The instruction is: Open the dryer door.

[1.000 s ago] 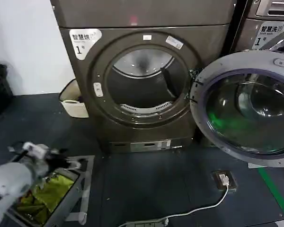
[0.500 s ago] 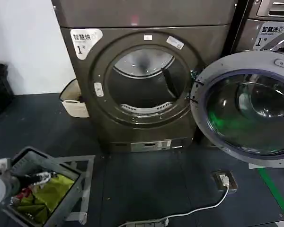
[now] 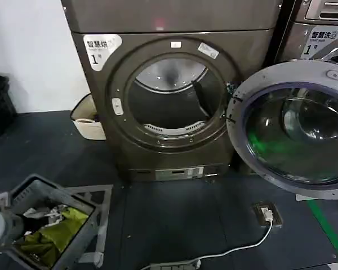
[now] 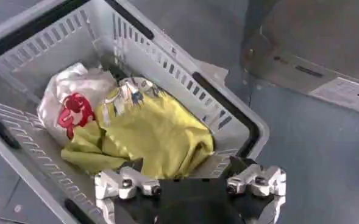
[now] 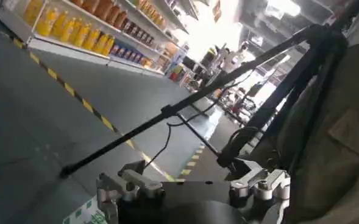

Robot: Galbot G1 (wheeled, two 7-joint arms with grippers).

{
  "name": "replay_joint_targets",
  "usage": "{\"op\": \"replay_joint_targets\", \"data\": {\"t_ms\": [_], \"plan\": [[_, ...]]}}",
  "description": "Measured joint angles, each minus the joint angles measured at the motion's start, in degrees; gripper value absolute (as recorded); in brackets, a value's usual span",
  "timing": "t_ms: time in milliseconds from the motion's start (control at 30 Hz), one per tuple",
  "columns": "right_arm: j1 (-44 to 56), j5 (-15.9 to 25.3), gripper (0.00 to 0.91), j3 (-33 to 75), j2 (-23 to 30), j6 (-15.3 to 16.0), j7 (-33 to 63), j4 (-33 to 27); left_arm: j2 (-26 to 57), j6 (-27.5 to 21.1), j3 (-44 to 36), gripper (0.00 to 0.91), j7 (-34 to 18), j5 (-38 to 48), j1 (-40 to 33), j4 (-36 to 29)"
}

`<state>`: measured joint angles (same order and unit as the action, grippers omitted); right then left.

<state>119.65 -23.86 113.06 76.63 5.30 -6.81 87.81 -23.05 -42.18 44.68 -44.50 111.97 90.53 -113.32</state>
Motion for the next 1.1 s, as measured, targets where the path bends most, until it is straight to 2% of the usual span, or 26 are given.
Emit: {"op": "replay_joint_targets", "data": {"t_ms": [1100], "plan": [[0.05,0.62,0.907,-0.15,0.72,-0.29,-0.67,0.02,1.12,-0.01,0.08,0.907,0.11,-1.11,-0.28,-0.45]]}}
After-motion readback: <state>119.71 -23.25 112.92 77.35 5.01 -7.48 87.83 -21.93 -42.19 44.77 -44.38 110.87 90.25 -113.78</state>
